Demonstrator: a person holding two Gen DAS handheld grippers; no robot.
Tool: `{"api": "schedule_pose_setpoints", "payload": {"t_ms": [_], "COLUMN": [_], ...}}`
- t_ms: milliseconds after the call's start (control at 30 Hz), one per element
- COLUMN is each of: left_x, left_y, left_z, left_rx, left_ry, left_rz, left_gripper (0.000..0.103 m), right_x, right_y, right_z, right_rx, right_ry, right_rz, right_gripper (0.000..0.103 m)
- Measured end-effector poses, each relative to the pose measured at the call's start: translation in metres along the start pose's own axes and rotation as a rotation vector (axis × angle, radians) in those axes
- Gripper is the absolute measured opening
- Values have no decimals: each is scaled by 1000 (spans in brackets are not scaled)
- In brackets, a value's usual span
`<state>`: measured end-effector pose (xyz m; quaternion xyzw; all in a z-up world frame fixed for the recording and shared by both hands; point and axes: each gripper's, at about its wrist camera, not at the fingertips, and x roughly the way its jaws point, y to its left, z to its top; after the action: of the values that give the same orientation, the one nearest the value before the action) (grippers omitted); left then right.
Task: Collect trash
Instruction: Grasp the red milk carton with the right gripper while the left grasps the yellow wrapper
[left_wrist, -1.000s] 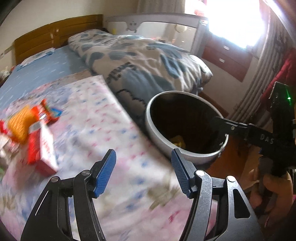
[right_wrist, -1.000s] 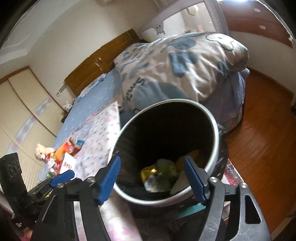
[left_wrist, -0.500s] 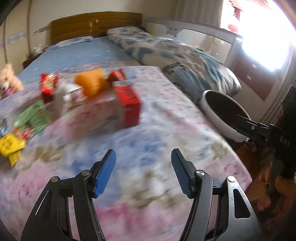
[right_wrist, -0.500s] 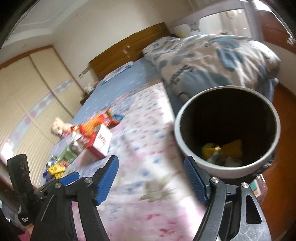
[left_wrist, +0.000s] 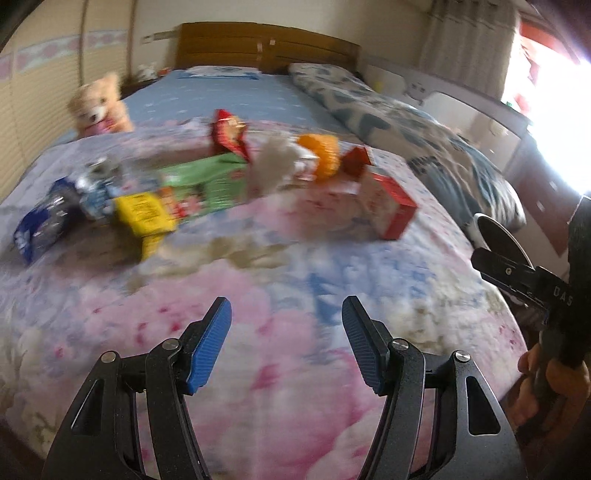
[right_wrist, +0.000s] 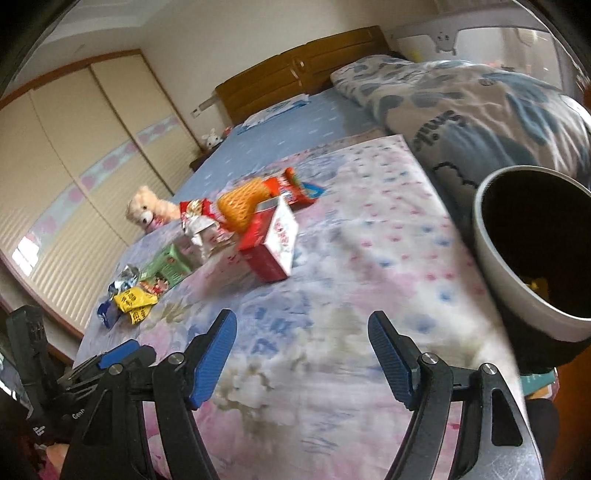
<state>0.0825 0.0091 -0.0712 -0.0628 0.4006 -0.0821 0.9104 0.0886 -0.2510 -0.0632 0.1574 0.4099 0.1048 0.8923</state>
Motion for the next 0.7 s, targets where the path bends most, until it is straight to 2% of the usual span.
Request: {"api": "schedule_pose_setpoints", "payload": {"t_ms": [333, 700], "left_x": [4, 27], "left_y": [61, 87], "left_z": [2, 32], "left_rx": [-143, -184], "left_ry": [14, 22], "left_rz": [100, 161], "left_gripper": [67, 74], "right_x": [36, 77], "right_y": [31, 37], "right_z": [5, 30], "right_rx": [-58, -65], "right_ry": [36, 53], "right_rz": [-1, -53], "right_gripper": [75, 75]}}
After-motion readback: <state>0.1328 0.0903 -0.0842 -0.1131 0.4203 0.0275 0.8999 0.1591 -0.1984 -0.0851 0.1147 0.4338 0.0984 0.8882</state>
